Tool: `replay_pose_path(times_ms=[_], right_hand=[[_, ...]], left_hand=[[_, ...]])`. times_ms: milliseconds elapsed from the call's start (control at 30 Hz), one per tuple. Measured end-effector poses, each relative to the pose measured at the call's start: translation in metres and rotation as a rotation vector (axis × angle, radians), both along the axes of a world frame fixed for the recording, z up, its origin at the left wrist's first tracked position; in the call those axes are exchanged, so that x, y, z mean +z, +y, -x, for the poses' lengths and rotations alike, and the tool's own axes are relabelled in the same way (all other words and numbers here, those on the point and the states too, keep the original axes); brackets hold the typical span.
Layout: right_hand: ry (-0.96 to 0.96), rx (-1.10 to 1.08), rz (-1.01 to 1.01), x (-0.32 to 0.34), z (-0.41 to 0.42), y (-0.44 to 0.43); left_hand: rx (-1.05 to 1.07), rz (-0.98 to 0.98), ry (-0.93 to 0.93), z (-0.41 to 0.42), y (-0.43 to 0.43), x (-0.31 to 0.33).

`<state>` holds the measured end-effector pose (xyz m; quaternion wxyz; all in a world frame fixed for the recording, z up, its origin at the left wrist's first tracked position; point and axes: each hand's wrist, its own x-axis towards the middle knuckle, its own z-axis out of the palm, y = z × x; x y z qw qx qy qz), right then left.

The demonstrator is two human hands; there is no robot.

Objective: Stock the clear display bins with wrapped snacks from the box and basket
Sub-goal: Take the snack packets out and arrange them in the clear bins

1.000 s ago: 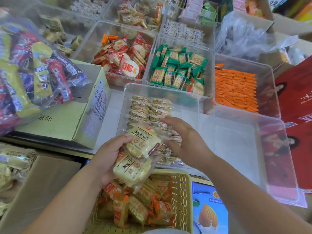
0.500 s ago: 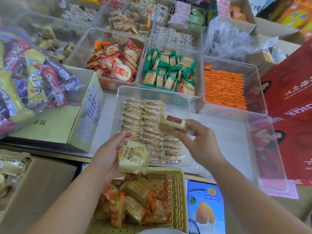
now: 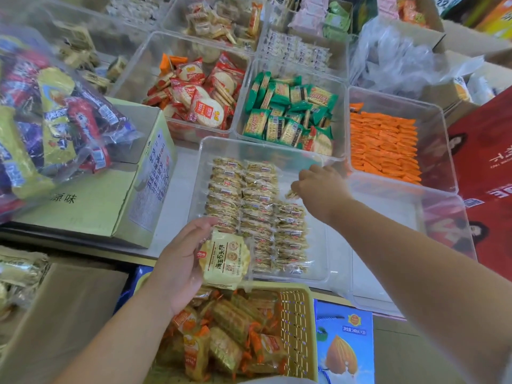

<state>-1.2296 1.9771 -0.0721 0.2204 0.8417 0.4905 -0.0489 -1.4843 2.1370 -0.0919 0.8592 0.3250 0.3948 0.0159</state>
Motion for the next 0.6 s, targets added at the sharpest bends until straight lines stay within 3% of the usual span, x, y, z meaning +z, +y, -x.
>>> replay_pose_path(times_ms=[300, 600], right_hand=[[0.316, -0.328, 0.023, -0.059, -0.012, 0.018], [0.361, -0.455, 0.053, -0.082, -0.007, 0.026]], left_hand=[[-0.062, -0.056, -0.046, 0.004, 0.0, -0.005], [0.044, -0.031, -0.057, 0.005, 0.0, -0.014]])
